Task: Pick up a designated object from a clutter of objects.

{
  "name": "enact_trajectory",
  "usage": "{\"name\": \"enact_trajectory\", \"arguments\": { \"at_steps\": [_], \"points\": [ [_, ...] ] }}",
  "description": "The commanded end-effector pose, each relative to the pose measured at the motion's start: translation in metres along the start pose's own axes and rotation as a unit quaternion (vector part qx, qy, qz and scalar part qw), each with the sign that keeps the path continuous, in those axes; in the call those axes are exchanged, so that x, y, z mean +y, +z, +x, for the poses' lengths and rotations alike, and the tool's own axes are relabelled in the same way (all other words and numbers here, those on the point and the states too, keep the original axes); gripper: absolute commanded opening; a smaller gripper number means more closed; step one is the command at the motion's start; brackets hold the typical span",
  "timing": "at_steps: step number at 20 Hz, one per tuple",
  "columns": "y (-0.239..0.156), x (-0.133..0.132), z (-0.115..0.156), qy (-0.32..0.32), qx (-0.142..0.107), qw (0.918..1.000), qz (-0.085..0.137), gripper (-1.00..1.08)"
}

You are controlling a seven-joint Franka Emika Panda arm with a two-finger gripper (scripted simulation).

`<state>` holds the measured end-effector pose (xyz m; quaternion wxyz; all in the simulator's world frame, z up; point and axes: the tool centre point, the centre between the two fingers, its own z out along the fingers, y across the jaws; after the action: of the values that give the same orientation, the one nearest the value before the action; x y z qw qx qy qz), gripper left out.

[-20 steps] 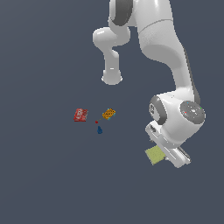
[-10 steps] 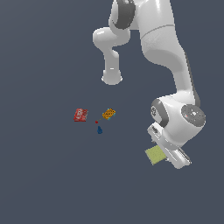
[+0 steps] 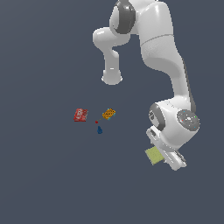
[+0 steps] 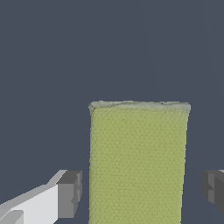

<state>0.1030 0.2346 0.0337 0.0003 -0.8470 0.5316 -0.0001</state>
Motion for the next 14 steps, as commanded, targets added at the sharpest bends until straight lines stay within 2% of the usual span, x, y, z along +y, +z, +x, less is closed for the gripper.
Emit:
{"name": "enact_trajectory", "arguments": {
  "at_steps": [1, 8, 9, 14],
  "points": [
    [0.013, 0.001, 0.0, 0.0, 0.0, 1.0, 0.0, 1.0],
    [0.024, -0.001, 0.0, 0.001, 0.0, 1.0, 0.0, 1.0],
    [0.024, -0.001, 0.0, 0.001, 0.0, 1.0, 0.0, -1.0],
    [0.024, -0.001, 0.0, 0.001, 0.0, 1.0, 0.0, -1.0]
  ]
}}
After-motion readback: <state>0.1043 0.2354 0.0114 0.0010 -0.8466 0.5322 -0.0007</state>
